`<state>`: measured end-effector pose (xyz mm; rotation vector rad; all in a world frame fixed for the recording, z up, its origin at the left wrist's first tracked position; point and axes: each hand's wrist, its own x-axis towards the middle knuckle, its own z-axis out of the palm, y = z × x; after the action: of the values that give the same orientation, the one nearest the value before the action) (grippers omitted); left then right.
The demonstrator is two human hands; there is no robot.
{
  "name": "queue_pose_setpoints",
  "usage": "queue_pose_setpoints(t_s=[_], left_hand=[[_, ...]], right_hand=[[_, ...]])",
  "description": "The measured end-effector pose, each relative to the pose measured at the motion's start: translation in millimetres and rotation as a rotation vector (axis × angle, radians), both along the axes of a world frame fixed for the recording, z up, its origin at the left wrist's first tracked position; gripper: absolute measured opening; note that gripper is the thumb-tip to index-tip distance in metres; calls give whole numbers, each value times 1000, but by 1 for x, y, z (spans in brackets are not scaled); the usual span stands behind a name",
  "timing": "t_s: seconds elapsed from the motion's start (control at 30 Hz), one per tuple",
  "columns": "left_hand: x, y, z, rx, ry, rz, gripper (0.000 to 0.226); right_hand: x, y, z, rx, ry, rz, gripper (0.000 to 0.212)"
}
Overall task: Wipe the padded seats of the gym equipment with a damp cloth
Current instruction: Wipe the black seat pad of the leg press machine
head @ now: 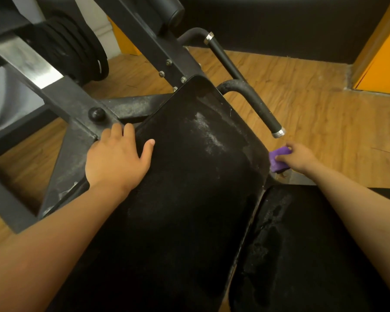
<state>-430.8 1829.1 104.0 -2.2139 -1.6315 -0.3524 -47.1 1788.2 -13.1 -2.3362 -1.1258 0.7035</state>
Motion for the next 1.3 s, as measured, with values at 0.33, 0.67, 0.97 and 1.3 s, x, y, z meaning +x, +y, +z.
queue_pose_setpoints(t_s=[0.33, 0.67, 0.97, 1.3], left_hand=[[1, 0, -1, 8, 3, 7, 53], [0, 2, -1, 15, -14, -4, 52], [0, 2, -2, 33, -6, -14, 51], [1, 4, -4, 33, -1, -7, 53]], right_hand=[[-21, -7, -12, -309, -69, 365, 28], [-58, -8, 7, -124, -66, 647, 25], [-37, -6, -12, -300, -401, 344, 25], [-40, -13, -15, -127, -225, 523, 23]])
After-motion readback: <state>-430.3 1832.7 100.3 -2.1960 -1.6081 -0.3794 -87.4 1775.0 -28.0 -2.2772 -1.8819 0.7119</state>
